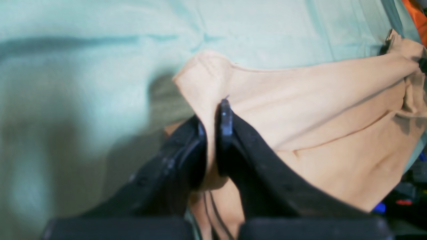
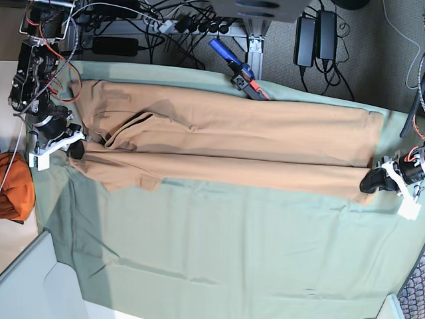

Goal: Fold the T-shirt properly
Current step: 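Fold the held edge over toward the other edge with both grippers, then lower the fold and reposition the right gripper at the shoulder fold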

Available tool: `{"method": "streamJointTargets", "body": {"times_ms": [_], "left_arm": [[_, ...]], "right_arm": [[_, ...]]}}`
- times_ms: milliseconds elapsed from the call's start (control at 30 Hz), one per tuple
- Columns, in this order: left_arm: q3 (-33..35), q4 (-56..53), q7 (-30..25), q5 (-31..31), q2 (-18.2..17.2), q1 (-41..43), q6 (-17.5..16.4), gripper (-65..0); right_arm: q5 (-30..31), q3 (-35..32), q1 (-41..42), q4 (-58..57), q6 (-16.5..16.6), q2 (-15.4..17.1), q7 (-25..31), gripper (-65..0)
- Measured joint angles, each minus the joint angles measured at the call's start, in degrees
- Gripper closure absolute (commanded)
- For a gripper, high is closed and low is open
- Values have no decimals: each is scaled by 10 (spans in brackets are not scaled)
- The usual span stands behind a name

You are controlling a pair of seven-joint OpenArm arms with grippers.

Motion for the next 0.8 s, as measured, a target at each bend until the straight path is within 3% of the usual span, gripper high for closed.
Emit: {"method": "streamJointTargets", "body": {"times_ms": [367,467,533,800], "left_arm": [[0,22,0,-1,-3,29,0,0],[0,22,0,-1,-2,29,0,0],[0,22,0,0,-3,29,0,0],[0,22,0,0,-3,29,0,0]], "right_arm": [[1,5,-16,0,0,-2,0,0],[-14,5,-23,0,0,-3,0,-294],[-26,7,-25,0,0,-3,0,-419],[5,71,-24,7,0,-3,-2,-429]]}}
